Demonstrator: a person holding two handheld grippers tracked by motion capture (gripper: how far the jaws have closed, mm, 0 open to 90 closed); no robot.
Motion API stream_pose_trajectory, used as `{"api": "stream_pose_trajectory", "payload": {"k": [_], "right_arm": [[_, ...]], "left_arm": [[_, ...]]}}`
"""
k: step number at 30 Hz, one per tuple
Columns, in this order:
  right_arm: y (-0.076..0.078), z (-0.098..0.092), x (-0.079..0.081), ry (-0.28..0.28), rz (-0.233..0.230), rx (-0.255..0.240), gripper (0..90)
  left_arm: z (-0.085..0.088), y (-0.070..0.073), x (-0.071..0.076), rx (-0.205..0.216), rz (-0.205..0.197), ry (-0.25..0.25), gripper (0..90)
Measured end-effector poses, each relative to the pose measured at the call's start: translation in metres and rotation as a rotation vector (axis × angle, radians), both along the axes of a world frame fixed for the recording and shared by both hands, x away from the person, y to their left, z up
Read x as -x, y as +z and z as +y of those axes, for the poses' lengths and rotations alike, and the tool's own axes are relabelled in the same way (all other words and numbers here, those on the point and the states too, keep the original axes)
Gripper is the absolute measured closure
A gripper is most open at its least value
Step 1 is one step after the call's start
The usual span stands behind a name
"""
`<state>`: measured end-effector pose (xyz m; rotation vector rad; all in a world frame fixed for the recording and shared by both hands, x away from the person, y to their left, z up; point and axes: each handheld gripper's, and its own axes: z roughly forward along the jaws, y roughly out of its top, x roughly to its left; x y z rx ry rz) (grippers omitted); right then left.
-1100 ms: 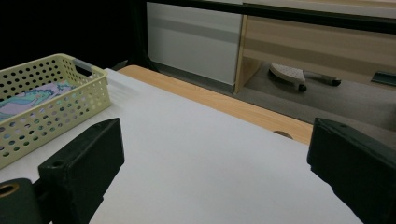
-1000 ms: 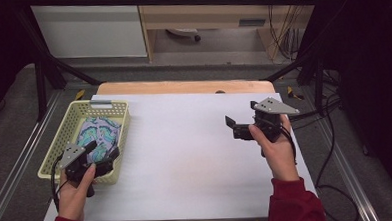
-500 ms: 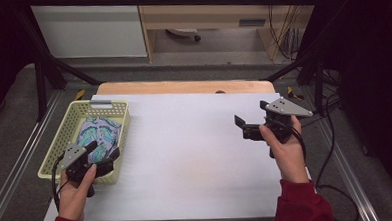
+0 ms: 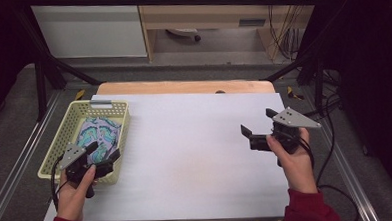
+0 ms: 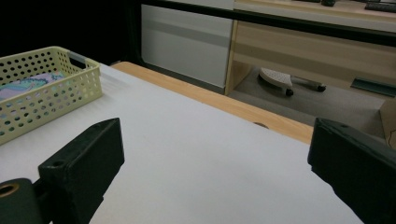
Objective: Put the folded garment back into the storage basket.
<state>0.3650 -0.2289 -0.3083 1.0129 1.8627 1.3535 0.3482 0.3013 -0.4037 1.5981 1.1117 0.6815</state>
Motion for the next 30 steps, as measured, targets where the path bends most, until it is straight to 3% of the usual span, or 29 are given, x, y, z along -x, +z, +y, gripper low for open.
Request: {"api": "stream_pose_trajectory", "payload": {"k": [7, 16, 22, 26, 30], "right_arm": [[-0.025, -0.019, 0.01, -0.029, 0.014, -0.036, 3.7], [-0.06, -0.026, 0.018, -0.058, 0.003, -0.048, 3.3], [-0.091, -0.027, 0.023, -0.072, 0.055, -0.06, 3.1], [-0.107, -0.028, 0.029, -0.071, 0.096, -0.014, 2.8], [-0.121, -0.017, 0.025, -0.028, 0.158, -0.026, 2.8]], "left_arm": [[0.0, -0.002, 0.003, 0.001, 0.009, -0.01, 12.1], [0.002, -0.001, 0.002, 0.014, 0.011, -0.015, 12.1], [0.002, 0.002, 0.003, 0.027, 0.03, -0.031, 12.0], [-0.003, 0.005, 0.003, 0.014, 0.032, -0.052, 11.5], [-0.013, 0.012, 0.006, 0.017, 0.035, -0.096, 11.4]]}}
